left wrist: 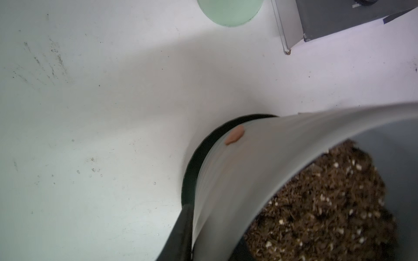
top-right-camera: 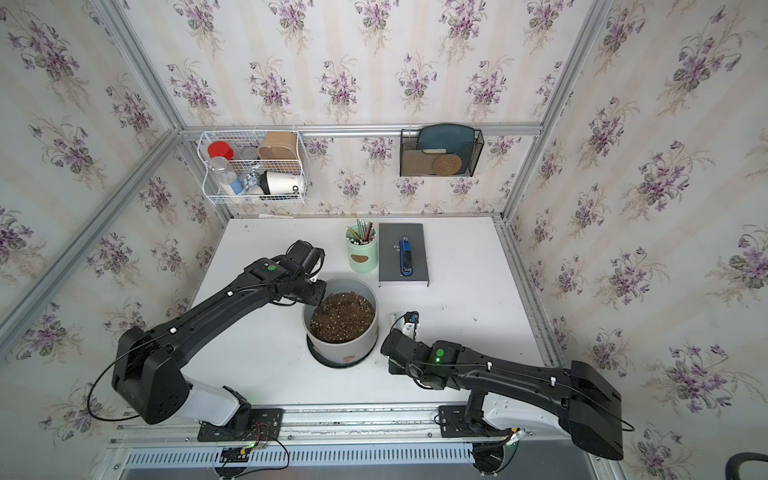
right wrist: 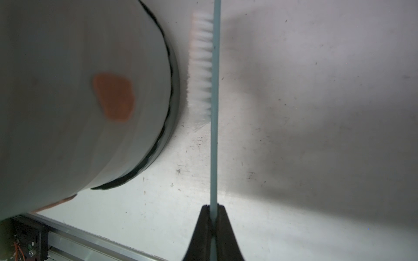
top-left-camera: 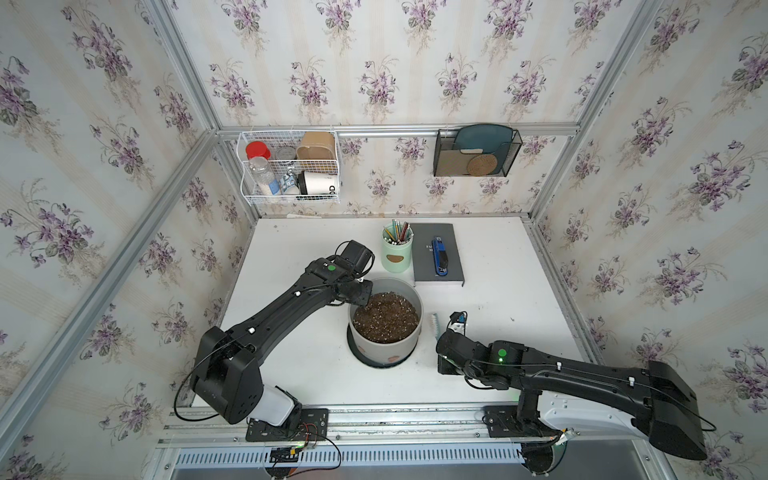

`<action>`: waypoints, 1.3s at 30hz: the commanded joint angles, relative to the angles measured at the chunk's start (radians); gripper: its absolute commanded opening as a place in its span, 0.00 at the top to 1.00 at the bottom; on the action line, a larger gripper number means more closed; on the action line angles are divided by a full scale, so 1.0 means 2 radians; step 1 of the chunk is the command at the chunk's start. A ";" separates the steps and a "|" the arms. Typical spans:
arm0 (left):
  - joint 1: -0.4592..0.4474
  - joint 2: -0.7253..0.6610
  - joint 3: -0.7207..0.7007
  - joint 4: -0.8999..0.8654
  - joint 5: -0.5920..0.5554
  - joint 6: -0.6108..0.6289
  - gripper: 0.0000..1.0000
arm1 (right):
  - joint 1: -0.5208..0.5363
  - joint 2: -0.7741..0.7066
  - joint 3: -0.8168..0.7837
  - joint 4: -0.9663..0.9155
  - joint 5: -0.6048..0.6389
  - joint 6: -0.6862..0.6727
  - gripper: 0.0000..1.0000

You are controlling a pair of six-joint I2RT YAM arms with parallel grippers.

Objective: Scrub the dried mud off the ceramic pot
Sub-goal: Rotate the pot on the tray, then brush off the soil from the pot.

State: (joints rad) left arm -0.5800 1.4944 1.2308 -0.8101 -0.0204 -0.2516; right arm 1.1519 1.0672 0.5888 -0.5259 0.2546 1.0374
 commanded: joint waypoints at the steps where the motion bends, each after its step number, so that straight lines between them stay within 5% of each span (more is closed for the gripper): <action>1: 0.002 0.003 -0.003 0.016 -0.016 -0.039 0.86 | 0.000 0.000 0.001 -0.014 0.021 -0.010 1.00; 9: 0.002 0.000 -0.002 0.020 -0.004 -0.047 0.91 | -0.006 0.010 0.011 -0.014 0.039 -0.026 1.00; 13: 0.001 -0.004 0.000 0.023 0.018 -0.044 0.72 | -0.014 0.024 0.014 0.029 0.021 -0.061 1.00; 16: 0.000 -0.006 -0.001 0.025 0.022 -0.041 0.69 | -0.022 0.031 0.010 0.051 0.017 -0.073 1.00; 28: 0.001 -0.005 0.003 0.020 0.004 -0.014 0.94 | -0.106 0.025 -0.034 0.129 -0.070 -0.155 1.00; 39: 0.001 -0.009 0.004 0.021 0.007 -0.026 0.94 | -0.105 0.019 -0.041 0.152 -0.121 -0.149 1.00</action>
State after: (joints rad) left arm -0.5781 1.4864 1.2289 -0.7784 -0.0547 -0.2825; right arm 0.9360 1.1248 0.5091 -0.2600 0.0463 0.7235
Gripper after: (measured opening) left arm 0.143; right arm 0.086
